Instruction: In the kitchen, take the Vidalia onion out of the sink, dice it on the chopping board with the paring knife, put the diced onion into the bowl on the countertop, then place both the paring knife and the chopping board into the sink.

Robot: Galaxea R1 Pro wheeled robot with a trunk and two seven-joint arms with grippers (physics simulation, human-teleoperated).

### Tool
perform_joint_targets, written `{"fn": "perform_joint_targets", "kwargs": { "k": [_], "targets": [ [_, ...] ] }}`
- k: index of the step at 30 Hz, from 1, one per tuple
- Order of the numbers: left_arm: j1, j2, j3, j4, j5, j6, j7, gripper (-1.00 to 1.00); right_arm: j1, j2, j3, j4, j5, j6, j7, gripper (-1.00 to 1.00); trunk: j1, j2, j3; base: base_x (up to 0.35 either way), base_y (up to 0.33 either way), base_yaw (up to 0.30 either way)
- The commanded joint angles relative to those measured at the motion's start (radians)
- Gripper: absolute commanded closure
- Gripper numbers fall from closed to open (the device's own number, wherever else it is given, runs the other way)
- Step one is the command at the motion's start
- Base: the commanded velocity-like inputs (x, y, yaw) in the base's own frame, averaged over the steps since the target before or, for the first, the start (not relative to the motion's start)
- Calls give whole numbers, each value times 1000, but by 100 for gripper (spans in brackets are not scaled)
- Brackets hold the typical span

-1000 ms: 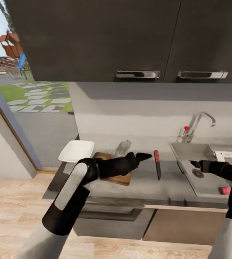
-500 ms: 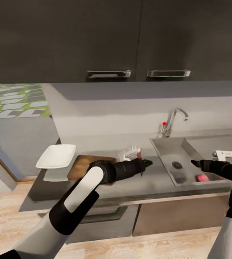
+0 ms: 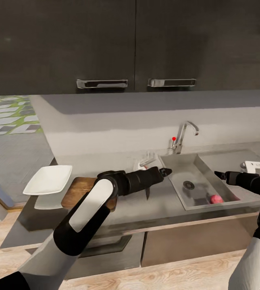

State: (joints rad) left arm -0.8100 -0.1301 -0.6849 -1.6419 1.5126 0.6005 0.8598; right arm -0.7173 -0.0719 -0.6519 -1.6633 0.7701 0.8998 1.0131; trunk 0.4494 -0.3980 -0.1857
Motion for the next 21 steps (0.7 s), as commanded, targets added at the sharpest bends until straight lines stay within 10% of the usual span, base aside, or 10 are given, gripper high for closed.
{"fn": "perform_joint_targets", "kwargs": {
  "k": [1,21],
  "targets": [
    [-1,0,0,-7,7,1,9,-100,-2,0,-1,-3,9,4,10,-100,1,-2,-2,0,0,0],
    [20,22,-13,38,4,2,8,-100,26,19,-5,60,4,24,-25,-100,1,-2,-1,0,0,-32]
  ]
}}
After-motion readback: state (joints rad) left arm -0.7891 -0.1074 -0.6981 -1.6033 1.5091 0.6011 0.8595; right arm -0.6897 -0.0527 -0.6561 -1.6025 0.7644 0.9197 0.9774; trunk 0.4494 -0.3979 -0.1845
